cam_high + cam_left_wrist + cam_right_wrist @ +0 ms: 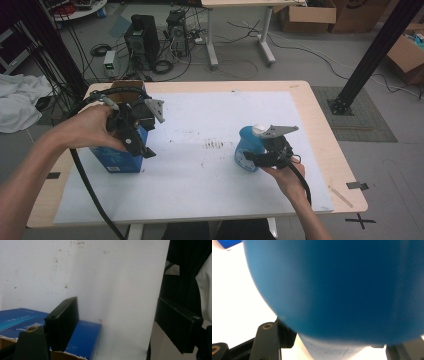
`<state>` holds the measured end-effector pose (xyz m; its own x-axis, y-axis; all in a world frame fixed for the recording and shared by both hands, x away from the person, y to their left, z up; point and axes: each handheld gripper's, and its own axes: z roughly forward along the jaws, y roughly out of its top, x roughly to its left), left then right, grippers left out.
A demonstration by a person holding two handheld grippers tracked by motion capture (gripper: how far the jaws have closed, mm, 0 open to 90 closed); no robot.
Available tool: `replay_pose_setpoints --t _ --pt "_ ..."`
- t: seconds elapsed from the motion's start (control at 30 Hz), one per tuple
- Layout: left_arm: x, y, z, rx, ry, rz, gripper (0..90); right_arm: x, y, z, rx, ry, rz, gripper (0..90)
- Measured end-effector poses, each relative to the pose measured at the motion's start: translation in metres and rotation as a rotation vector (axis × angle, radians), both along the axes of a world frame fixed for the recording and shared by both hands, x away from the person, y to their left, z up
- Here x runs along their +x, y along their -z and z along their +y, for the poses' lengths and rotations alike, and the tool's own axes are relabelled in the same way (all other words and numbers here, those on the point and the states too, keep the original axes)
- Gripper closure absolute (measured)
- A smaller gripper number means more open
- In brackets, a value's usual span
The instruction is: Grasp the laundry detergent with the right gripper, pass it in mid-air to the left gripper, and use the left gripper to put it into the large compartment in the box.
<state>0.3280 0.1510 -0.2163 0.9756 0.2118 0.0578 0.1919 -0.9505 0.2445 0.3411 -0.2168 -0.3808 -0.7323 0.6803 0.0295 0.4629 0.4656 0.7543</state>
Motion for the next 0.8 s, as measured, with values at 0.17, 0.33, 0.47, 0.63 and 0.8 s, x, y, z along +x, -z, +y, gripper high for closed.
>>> replay_pose_setpoints --t 0.17,0.33,0.47,0.63,0.8 --pt "0.0002 0.0006 0.0005 -0.001 -0.001 0.002 20.5 0.0005 0.0017 -0.0007 0.013 0.000 0.002 40.0" --pt "0.0003 0.0008 0.0005 0.001 0.002 0.002 20.8 0.0009 0.0031 -0.0018 0.026 0.002 0.002 40.8" --pt "-0.0001 0.0006 0.0003 -0.001 0.000 0.002 20.9 0.0013 0.0044 -0.0022 0.035 0.002 0.001 41.2" --pt "0.0002 0.0001 0.0000 -0.003 0.004 0.002 21.3 -0.0007 0.0049 -0.0010 0.020 -0.003 -0.025 42.7" --pt "0.0005 0.0001 -0.0008 -0.004 0.002 -0.002 21.4 -0.0025 0.0060 -0.0006 0.014 -0.014 -0.057 44.7"
